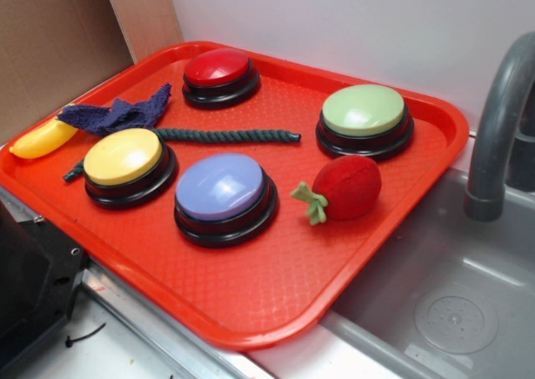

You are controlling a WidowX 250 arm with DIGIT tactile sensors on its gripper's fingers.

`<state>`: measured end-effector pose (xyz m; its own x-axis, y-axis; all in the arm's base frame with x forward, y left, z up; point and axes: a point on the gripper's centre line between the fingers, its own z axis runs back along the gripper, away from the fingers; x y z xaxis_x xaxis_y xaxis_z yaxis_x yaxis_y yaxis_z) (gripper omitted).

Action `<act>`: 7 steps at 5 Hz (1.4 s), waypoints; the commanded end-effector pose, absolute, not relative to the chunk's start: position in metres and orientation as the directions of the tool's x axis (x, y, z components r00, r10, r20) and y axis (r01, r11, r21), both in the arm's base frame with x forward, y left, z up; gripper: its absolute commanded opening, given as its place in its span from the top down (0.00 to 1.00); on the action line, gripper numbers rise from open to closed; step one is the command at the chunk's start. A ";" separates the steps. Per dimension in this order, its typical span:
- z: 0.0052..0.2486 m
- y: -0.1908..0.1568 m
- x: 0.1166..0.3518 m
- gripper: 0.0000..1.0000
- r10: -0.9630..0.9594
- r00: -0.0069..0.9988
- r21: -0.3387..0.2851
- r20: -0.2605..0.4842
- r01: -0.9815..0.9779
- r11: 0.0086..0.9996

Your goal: Push the red button.

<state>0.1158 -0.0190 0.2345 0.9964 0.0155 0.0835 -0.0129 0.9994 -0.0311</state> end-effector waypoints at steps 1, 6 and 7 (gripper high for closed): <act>0.234 -0.019 0.116 0.00 0.015 0.996 -0.031 0.084 -0.013 0.999; 0.196 0.023 0.199 0.00 0.055 0.991 0.007 0.124 -0.057 0.998; 0.196 0.023 0.199 0.00 0.055 0.991 0.007 0.124 -0.057 0.998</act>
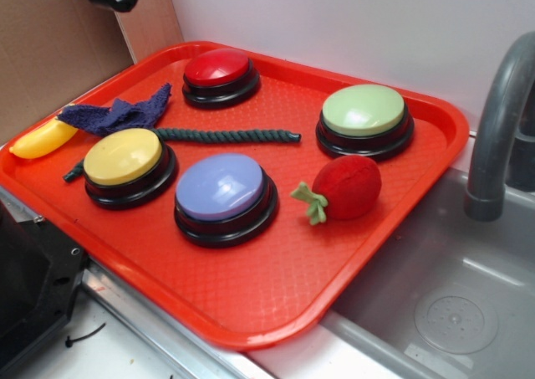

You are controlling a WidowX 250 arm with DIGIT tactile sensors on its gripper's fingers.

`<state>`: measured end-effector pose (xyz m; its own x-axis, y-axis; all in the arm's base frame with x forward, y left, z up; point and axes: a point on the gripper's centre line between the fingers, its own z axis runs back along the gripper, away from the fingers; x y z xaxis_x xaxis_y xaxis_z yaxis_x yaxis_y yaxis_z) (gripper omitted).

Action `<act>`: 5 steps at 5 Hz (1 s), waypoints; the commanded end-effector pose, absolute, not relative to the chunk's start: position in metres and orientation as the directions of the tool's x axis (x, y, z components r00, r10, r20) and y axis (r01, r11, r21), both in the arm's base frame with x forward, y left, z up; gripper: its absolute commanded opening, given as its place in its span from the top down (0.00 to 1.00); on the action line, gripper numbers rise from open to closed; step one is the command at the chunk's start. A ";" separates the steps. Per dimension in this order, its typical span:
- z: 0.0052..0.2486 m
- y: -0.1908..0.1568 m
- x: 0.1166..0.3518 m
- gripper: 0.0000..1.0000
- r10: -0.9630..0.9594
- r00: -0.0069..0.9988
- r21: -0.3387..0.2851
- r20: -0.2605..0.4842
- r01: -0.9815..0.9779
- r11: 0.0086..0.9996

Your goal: Push the red button.

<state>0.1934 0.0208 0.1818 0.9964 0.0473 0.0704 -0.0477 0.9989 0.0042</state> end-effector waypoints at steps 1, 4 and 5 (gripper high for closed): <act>0.182 0.047 0.210 0.00 0.064 0.993 -0.044 0.098 -0.060 0.997; 0.144 0.062 0.286 0.00 0.016 0.984 0.058 0.179 -0.027 0.998; 0.126 0.062 0.295 0.00 0.022 0.983 0.043 0.184 -0.030 0.999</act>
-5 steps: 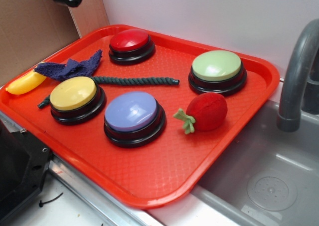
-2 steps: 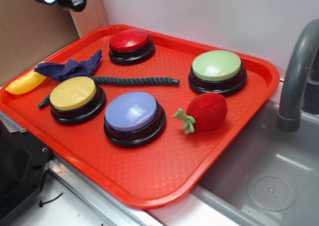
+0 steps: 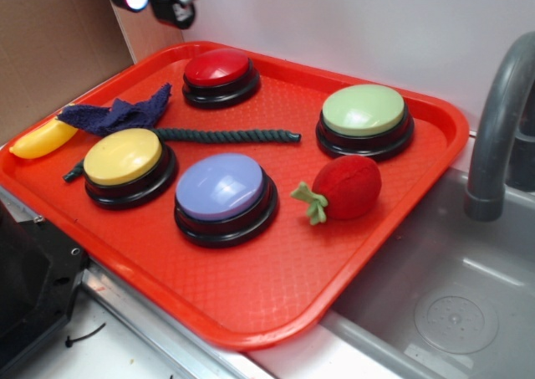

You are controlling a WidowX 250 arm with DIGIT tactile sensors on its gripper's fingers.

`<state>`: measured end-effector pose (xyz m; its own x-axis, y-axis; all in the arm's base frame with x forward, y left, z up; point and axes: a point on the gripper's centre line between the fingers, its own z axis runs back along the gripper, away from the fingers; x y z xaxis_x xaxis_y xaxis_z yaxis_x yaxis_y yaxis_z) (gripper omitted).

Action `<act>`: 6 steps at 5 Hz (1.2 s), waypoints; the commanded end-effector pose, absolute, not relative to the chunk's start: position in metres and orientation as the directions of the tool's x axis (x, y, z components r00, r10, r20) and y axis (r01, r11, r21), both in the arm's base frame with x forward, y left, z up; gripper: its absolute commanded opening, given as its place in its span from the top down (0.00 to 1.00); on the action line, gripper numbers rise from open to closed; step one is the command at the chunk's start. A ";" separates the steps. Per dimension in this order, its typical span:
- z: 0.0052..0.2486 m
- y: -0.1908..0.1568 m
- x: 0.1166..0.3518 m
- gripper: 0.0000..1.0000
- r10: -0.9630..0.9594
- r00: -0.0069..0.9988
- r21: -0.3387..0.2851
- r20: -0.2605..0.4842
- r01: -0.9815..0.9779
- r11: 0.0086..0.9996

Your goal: Push the red button.

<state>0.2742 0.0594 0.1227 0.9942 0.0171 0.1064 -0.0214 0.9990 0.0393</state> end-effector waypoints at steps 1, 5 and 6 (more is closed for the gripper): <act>0.110 0.065 0.305 0.00 0.016 0.983 0.044 0.181 -0.025 0.999; 0.072 0.086 0.325 0.00 0.010 0.985 -0.007 0.173 -0.008 1.000; 0.066 0.090 0.328 0.00 0.014 0.988 -0.010 0.155 -0.012 1.000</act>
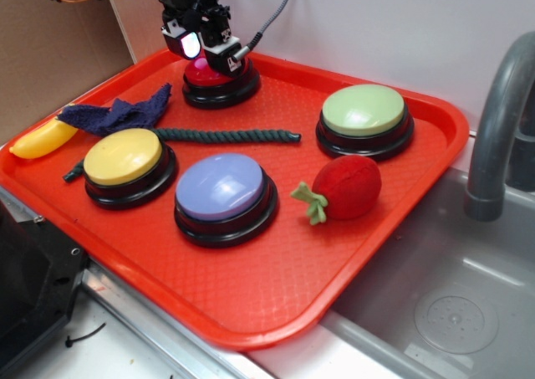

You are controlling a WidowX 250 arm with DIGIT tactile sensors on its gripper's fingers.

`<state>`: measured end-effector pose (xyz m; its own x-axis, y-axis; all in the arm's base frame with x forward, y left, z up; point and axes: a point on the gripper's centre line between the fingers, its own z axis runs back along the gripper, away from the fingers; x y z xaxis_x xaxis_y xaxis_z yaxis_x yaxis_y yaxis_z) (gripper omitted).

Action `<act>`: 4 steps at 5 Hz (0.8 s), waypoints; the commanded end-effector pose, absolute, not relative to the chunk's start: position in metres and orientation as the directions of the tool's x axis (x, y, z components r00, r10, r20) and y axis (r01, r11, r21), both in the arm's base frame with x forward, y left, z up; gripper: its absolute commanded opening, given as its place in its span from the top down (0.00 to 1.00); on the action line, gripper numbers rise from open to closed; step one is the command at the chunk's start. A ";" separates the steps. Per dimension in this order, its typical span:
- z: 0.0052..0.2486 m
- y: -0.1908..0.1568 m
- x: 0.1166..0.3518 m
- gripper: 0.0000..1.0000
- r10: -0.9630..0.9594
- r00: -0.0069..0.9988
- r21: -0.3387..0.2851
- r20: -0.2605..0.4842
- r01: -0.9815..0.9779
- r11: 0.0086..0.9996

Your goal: Push the red button.

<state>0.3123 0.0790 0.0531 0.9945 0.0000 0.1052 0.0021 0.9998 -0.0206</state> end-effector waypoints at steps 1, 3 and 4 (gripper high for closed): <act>0.068 0.089 0.326 0.00 0.011 0.987 -0.005 0.158 -0.011 1.000; 0.092 0.084 0.314 0.00 -0.002 0.978 0.006 0.210 0.000 1.000; 0.100 0.084 0.309 0.00 -0.018 0.975 0.031 0.223 0.012 0.999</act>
<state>0.3032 0.0821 0.0748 0.9887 -0.0157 0.1491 0.0137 0.9998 0.0148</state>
